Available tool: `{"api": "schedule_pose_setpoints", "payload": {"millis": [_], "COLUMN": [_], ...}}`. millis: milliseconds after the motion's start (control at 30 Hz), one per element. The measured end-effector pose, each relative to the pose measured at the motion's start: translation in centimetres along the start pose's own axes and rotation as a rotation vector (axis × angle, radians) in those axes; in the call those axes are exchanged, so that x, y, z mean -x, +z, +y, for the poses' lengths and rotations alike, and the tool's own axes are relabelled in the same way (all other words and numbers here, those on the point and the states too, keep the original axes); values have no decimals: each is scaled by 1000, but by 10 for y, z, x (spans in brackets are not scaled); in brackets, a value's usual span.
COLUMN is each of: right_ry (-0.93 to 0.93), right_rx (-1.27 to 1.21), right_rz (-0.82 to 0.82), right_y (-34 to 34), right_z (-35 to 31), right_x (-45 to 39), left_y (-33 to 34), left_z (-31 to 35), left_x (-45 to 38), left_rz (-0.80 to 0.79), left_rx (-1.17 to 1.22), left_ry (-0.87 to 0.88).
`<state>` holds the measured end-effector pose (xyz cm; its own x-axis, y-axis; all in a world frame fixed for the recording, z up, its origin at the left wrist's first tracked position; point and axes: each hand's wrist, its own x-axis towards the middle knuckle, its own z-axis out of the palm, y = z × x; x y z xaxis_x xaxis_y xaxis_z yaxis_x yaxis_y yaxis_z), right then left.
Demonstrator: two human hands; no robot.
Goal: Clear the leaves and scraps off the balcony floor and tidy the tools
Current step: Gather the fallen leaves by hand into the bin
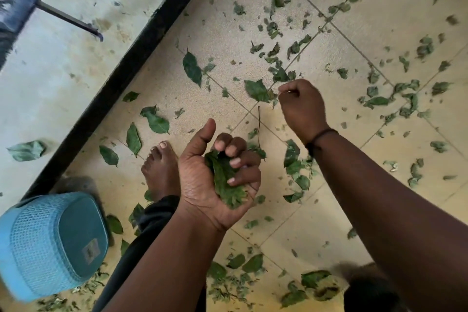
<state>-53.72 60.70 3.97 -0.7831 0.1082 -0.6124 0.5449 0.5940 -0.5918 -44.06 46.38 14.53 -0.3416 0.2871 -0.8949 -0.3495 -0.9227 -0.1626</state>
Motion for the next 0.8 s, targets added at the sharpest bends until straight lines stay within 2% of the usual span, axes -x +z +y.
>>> {"api": "schedule_pose_setpoints", "payload": {"millis": [100,233,400,633,800], "right_ry": [50,46,64,124,144], "right_rx": [248,367,351,216,237], "right_rz": [-68,-88,-83,-108,-120], "right_y": [27,57,84,83,72], "right_z": [11,20,25,30,37], "right_x": [-49,-95,-114,-107,-105], "left_y": [3,10,34,36,33], "left_z": [8,29,53,67,66], "left_x": [6,14,13,15,13], "left_rz": [-47,-25,-78,14,43], "left_rx": [28,66,8,67,75], "left_ry": [16,33,51,65,55]}}
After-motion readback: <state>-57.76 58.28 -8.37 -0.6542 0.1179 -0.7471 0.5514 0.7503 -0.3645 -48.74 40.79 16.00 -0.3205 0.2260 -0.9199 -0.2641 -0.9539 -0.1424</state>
